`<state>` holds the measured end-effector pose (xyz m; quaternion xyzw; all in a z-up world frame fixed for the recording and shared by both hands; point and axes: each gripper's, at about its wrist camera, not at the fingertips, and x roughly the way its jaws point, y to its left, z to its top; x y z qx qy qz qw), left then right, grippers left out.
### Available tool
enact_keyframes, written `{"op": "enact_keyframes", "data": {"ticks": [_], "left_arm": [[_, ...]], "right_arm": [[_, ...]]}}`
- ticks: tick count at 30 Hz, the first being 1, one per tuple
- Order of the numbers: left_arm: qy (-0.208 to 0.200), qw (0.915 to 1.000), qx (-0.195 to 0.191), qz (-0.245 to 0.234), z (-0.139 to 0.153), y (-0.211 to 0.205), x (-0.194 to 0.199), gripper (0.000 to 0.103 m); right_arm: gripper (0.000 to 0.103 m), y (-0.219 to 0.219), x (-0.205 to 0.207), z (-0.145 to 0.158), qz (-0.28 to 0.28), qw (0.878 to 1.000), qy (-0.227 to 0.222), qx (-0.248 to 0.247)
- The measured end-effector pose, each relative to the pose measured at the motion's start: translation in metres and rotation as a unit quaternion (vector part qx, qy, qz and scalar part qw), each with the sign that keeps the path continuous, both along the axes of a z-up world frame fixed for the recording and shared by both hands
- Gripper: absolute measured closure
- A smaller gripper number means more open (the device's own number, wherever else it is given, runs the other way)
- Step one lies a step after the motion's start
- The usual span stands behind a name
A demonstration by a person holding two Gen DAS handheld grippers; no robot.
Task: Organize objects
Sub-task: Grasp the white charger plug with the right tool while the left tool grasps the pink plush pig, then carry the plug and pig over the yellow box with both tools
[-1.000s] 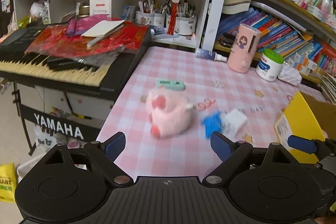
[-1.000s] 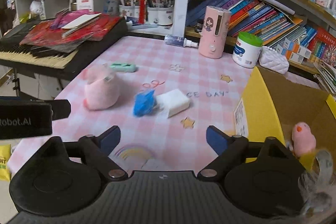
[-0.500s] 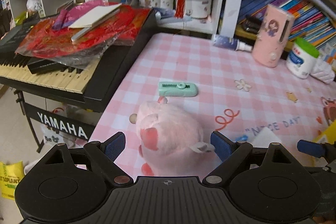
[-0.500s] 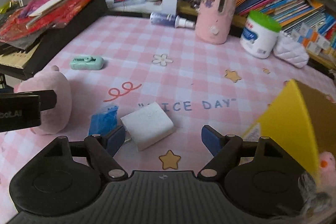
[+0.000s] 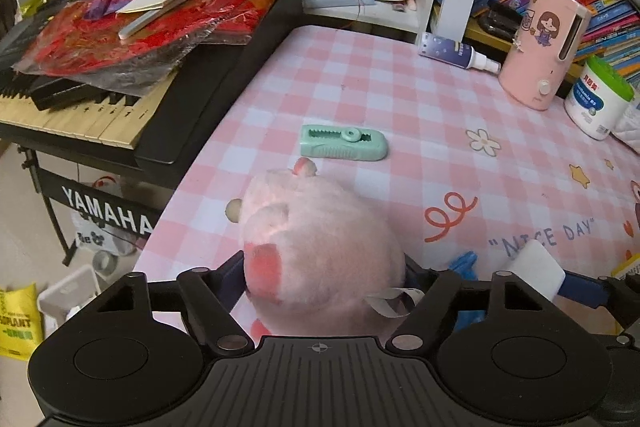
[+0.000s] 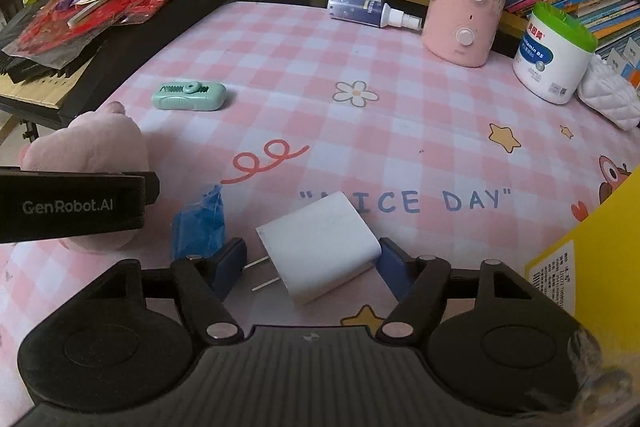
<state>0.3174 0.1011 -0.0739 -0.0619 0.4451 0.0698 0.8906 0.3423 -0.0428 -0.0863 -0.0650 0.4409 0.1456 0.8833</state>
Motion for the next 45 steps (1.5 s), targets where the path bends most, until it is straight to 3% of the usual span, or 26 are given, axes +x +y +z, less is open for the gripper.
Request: {"op": "enact_keyframes", "data": {"ticks": [10, 21, 28, 45], "left_arm": [[-0.049, 0.9983, -0.033, 0.002, 0.035, 0.005, -0.033, 0.037], [-0.101, 0.993, -0.051, -0.035, 0.077, 0.005, -0.108, 0.037], [-0.104, 0.9905, -0.066, -0.061, 0.08, 0.011, -0.159, 0.037], [-0.102, 0.984, -0.084, -0.12, 0.079, 0.017, -0.282, 0.037]], "right_arm": [[0.034, -0.005, -0.017, 0.021, -0.01, 0.999, -0.031, 0.015], [0.034, -0.03, -0.08, 0.063, -0.034, 0.997, -0.061, 0.034], [0.034, -0.034, -0.141, 0.075, -0.015, 0.997, -0.07, 0.031], [0.034, -0.033, -0.279, 0.075, -0.068, 0.995, -0.062, 0.029]]}}
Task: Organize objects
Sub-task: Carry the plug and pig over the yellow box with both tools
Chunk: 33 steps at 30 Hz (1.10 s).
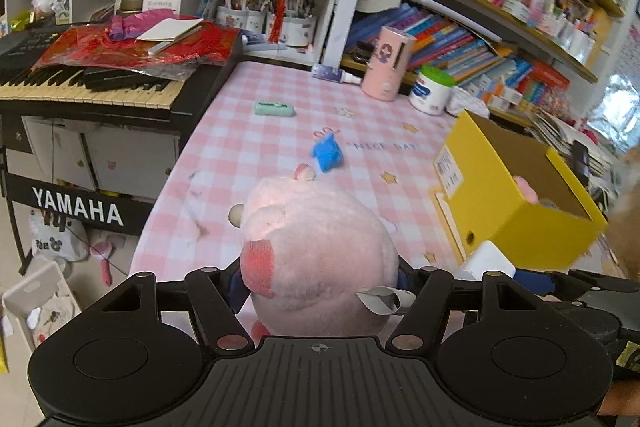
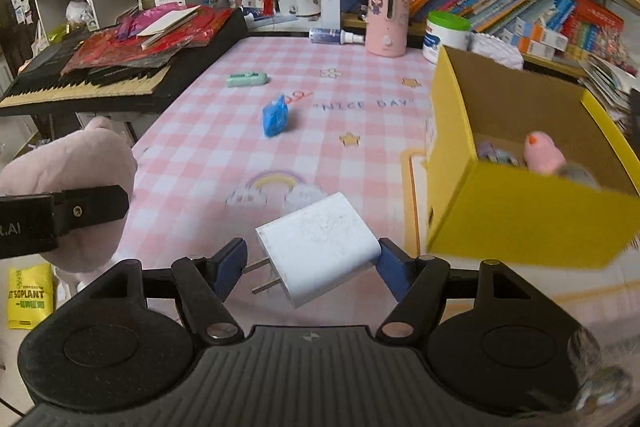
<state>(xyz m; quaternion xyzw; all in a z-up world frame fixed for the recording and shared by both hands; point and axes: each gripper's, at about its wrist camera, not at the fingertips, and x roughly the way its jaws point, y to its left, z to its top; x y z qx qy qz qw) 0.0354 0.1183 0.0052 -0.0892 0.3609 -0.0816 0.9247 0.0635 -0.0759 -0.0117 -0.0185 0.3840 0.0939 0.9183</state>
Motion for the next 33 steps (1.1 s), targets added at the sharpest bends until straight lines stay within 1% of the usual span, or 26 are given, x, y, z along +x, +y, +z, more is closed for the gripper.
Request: {"op": "enact_keyframes", "data": {"ticks": [4, 8, 14, 21, 26, 33], "left_arm": [[0.002, 0.9998, 0.002, -0.022, 0.0, -0.005, -0.017, 0.037], [0.003, 0.9984, 0.006, -0.056, 0.0, -0.018, -0.027, 0.037], [-0.012, 0.9929, 0.021, -0.117, 0.006, -0.046, -0.034, 0.037], [-0.015, 0.9861, 0.018, -0.165, 0.006, -0.076, -0.03, 0.037], [-0.013, 0.9807, 0.014, -0.195, 0.004, -0.103, -0.025, 0.037], [-0.014, 0.9733, 0.013, -0.229, 0.004, -0.142, -0.014, 0.037]], "right_arm": [[0.034, -0.006, -0.031, -0.003, -0.022, 1.0, 0.004, 0.008], [0.034, -0.018, -0.057, -0.005, -0.051, 0.999, 0.006, 0.016], [0.034, -0.044, -0.083, -0.005, -0.11, 0.994, 0.005, 0.029], [0.034, -0.072, -0.099, -0.003, -0.158, 0.987, -0.004, 0.031], [0.034, -0.095, -0.106, -0.004, -0.19, 0.981, -0.002, 0.029], [0.034, -0.128, -0.104, -0.003, -0.22, 0.975, -0.002, 0.021]]}}
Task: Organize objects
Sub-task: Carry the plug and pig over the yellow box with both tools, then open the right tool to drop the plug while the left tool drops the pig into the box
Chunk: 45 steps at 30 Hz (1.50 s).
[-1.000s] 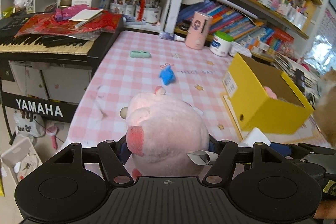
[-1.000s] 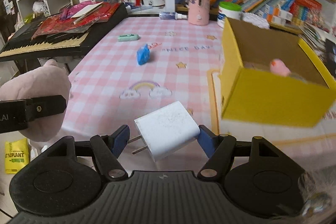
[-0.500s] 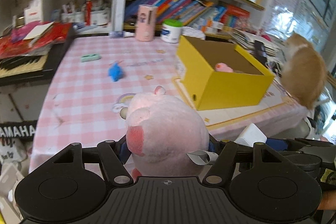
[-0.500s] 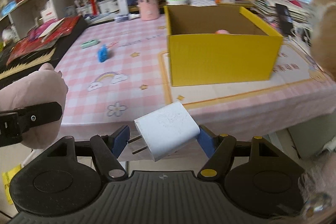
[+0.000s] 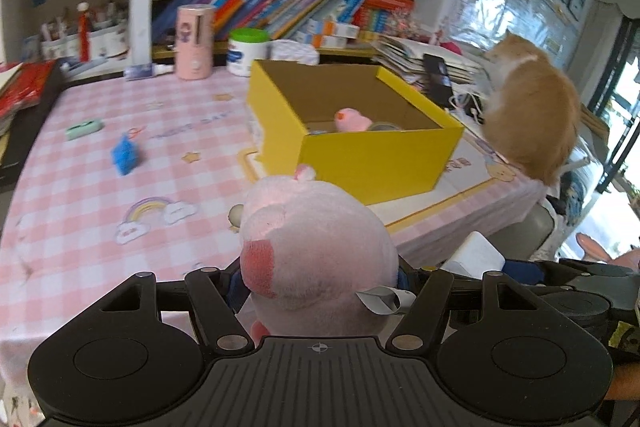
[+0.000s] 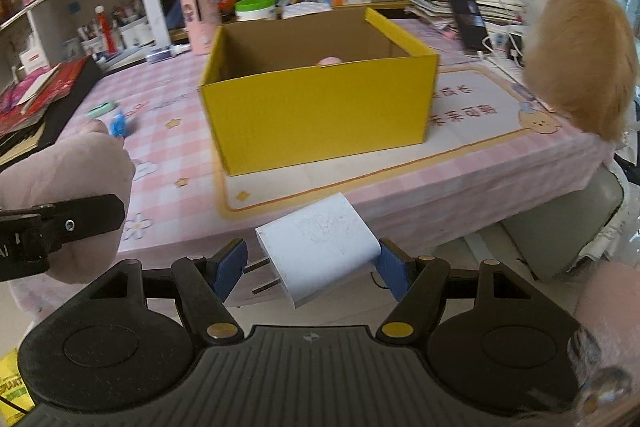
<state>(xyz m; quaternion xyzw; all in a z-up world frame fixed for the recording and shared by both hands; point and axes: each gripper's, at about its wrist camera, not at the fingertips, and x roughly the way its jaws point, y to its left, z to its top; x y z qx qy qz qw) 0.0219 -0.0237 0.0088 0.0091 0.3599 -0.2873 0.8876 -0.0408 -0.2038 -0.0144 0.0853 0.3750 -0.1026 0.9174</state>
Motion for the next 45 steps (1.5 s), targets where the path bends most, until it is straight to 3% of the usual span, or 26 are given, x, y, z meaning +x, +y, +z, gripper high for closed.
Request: {"op": "enact_keyframes", "data": {"ticks": [10, 16, 29, 35, 45], "left_arm": [[-0.004, 1.0, -0.001, -0.009, 0.001, -0.04, 0.026, 0.037], [-0.034, 0.9993, -0.005, -0.012, 0.01, -0.064, 0.044, 0.037], [-0.091, 0.9956, -0.004, 0.023, 0.035, -0.125, 0.107, 0.037], [-0.074, 0.9956, 0.034, 0.047, 0.018, -0.147, 0.135, 0.036], [-0.025, 0.9938, 0.086, 0.066, -0.012, -0.171, 0.162, 0.036]], "right_arm": [[0.034, -0.04, 0.028, 0.002, -0.006, 1.0, 0.004, -0.004], [0.034, -0.059, 0.05, 0.007, 0.002, 1.0, -0.004, -0.013], [0.034, -0.127, 0.114, 0.047, 0.011, 0.994, -0.092, -0.059], [0.034, -0.15, 0.151, 0.054, 0.033, 0.991, -0.112, -0.06], [0.034, -0.159, 0.2, 0.045, 0.091, 0.989, -0.107, -0.035]]}}
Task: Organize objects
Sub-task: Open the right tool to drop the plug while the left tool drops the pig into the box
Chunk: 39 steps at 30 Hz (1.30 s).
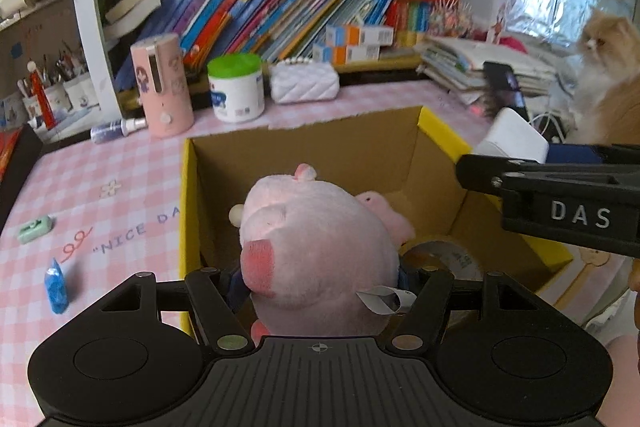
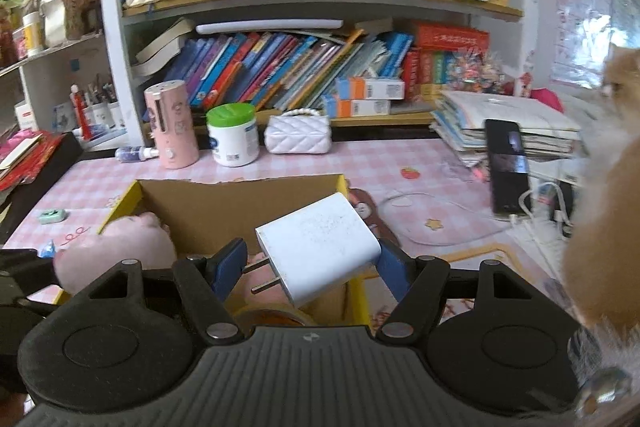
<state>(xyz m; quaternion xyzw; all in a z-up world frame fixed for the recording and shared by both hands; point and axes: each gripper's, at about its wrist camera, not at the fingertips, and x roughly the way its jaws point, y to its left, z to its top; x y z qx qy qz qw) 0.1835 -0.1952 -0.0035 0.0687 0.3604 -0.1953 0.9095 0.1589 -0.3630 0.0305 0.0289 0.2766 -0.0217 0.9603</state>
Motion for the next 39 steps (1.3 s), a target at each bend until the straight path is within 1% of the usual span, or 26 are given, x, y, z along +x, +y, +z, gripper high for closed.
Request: {"op": "enact_keyframes", "data": {"ticks": [3, 7, 9, 14, 17, 19, 23, 25, 31, 32, 34, 36, 39], "left_arm": [[0.015, 0.9998, 0.01, 0.002, -0.006, -0.005, 0.005, 0.035], [0.032, 0.9991, 0.029, 0.003, -0.016, -0.013, 0.009, 0.034], [0.028, 0.9988, 0.04, 0.0, -0.018, -0.017, 0.009, 0.033], [0.029, 0.9984, 0.048, -0.002, -0.02, -0.022, 0.011, 0.031], [0.019, 0.9981, 0.058, -0.007, -0.02, -0.024, 0.008, 0.028], [0.002, 0.9978, 0.065, -0.014, -0.017, -0.026, 0.004, 0.02], [-0.028, 0.9966, 0.074, -0.024, -0.01, -0.027, -0.003, 0.017], [-0.035, 0.9964, 0.074, -0.024, -0.007, -0.026, -0.007, 0.015], [-0.038, 0.9972, 0.061, -0.02, -0.001, -0.02, -0.014, 0.015], [-0.039, 0.9973, 0.059, -0.018, 0.0, -0.018, -0.015, 0.015], [-0.041, 0.9976, 0.054, -0.014, 0.003, -0.015, -0.017, 0.014], [-0.042, 0.998, 0.046, -0.008, 0.005, -0.01, -0.02, 0.014], [-0.047, 0.9983, 0.035, 0.003, 0.01, -0.001, -0.026, 0.014]], "right_arm": [[0.034, 0.0, 0.015, -0.005, 0.021, 1.0, 0.012, 0.007], [0.034, 0.002, 0.039, -0.017, 0.046, 0.998, 0.042, 0.014], [0.034, 0.005, 0.05, -0.022, 0.06, 0.996, 0.058, 0.014], [0.034, 0.012, 0.073, -0.03, 0.094, 0.992, 0.089, 0.012], [0.034, 0.016, 0.083, -0.033, 0.11, 0.989, 0.099, 0.006], [0.034, 0.018, 0.089, -0.035, 0.119, 0.987, 0.106, 0.003], [0.034, 0.024, 0.102, -0.038, 0.133, 0.983, 0.126, 0.0], [0.034, 0.028, 0.107, -0.039, 0.143, 0.981, 0.134, -0.004], [0.034, 0.039, 0.111, -0.044, 0.164, 0.974, 0.155, -0.013], [0.036, 0.04, 0.111, -0.044, 0.166, 0.974, 0.156, -0.012], [0.036, 0.041, 0.109, -0.044, 0.164, 0.975, 0.152, -0.008], [0.031, 0.04, 0.105, -0.042, 0.158, 0.977, 0.144, -0.001], [0.028, 0.038, 0.096, -0.037, 0.146, 0.981, 0.127, 0.005]]}}
